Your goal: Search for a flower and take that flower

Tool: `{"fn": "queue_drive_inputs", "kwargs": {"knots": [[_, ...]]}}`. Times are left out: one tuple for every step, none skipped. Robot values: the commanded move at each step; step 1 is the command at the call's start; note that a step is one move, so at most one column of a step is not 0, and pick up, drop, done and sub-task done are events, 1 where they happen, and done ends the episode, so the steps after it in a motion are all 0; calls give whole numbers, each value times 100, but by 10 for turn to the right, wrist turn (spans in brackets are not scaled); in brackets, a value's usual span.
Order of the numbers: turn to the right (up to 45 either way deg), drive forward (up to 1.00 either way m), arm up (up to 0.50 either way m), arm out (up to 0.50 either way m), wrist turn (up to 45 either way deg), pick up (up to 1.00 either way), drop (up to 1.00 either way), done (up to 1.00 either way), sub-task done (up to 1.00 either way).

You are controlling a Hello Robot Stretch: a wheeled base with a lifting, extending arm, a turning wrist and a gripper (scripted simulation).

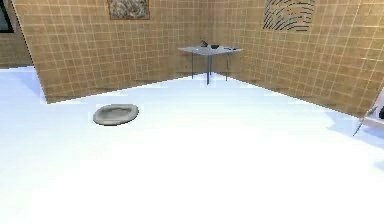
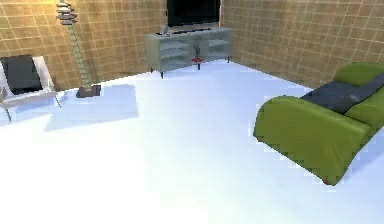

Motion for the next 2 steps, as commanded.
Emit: {"fn": "queue_drive_inputs", "kwargs": {"knots": [[-30, 0, 0, 0, 0, 0, 0, 0, 0], [0, 100, 0, 0, 0, 0, 0, 0, 0]]}}
